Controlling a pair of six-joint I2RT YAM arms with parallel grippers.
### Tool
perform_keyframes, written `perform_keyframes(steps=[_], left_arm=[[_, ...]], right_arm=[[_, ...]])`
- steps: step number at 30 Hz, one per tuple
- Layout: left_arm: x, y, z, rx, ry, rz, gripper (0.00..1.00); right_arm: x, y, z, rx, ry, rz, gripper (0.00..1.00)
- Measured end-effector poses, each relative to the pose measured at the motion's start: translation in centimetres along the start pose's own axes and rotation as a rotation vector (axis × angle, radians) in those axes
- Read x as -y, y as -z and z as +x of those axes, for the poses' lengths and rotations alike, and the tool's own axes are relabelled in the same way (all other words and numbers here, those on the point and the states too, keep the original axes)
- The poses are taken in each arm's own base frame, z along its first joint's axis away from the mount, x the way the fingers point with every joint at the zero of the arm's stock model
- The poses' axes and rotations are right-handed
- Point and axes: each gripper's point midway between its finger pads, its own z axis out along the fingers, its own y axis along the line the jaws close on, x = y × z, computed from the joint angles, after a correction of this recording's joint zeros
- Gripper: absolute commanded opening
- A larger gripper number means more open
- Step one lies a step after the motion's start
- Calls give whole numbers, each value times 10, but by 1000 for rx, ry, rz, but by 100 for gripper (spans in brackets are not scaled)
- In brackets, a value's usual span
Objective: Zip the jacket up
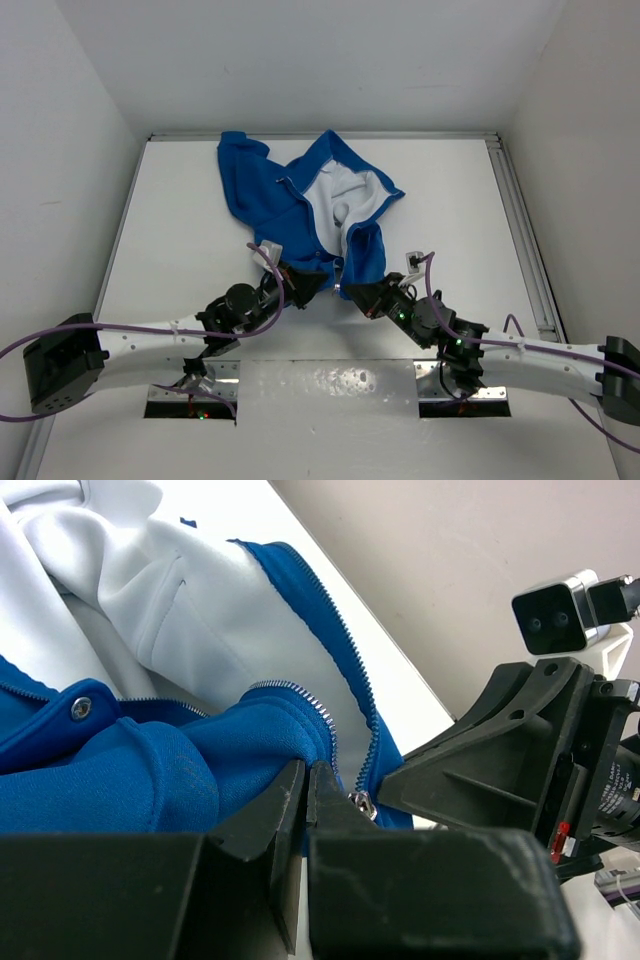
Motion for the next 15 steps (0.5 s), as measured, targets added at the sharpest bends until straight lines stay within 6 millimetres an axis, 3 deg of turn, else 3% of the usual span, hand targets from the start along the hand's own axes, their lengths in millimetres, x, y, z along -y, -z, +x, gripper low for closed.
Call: perform_keyframes(steps=[15], left_arm=[[4, 0, 0, 2, 15, 18, 0]], right_arm=[[0, -1, 1, -4, 2, 3, 0]])
